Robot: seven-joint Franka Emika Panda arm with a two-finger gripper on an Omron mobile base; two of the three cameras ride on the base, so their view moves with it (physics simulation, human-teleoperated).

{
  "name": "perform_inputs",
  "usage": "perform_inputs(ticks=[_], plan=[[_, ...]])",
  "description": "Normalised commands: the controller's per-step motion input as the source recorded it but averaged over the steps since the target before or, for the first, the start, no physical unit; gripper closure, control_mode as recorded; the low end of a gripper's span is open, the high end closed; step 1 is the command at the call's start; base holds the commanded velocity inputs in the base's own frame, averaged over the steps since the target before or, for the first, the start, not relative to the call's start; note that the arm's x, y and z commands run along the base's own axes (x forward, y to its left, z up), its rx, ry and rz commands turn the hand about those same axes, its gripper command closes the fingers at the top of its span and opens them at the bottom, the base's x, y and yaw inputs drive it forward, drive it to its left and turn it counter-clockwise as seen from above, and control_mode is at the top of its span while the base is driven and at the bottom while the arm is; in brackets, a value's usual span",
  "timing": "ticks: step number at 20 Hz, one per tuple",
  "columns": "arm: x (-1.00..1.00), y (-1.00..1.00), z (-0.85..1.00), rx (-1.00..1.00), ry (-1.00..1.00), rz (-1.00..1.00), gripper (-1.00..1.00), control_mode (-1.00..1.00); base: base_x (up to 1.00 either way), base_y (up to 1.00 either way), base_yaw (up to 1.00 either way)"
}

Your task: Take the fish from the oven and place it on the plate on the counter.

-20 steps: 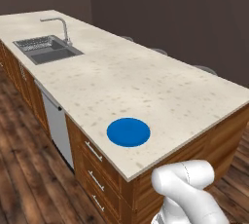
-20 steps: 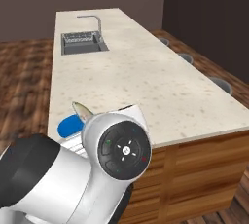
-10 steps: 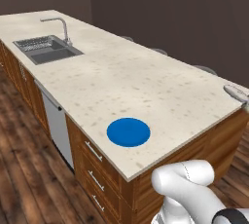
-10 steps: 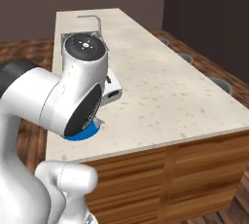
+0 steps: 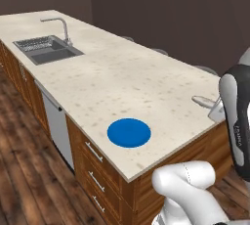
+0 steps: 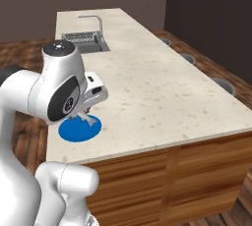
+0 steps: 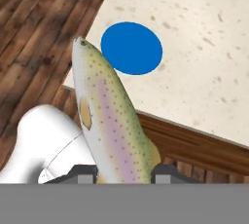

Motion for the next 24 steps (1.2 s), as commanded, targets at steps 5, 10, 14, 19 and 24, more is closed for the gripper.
perform_inputs(ticks=[5, 10, 14, 19, 24], plan=[[0.30, 0.00, -0.40, 0.00, -0.03, 0.01, 1.00, -1.00, 0.00, 0.00, 0.00], [0.51, 0.17, -0.24, 0.00, 0.00, 0.00, 1.00, -1.00, 0.00, 0.00, 0.00], [0.54, 0.29, -0.11, 0.00, 0.12, 0.00, 1.00, -1.00, 0.00, 0.00, 0.00], [0.45, 0.33, -0.23, 0.00, 0.12, 0.00, 1.00, -1.00, 0.00, 0.00, 0.00], [0.48, 0.20, -0.50, 0.00, 0.07, 0.00, 1.00, -1.00, 0.00, 0.00, 0.00]])
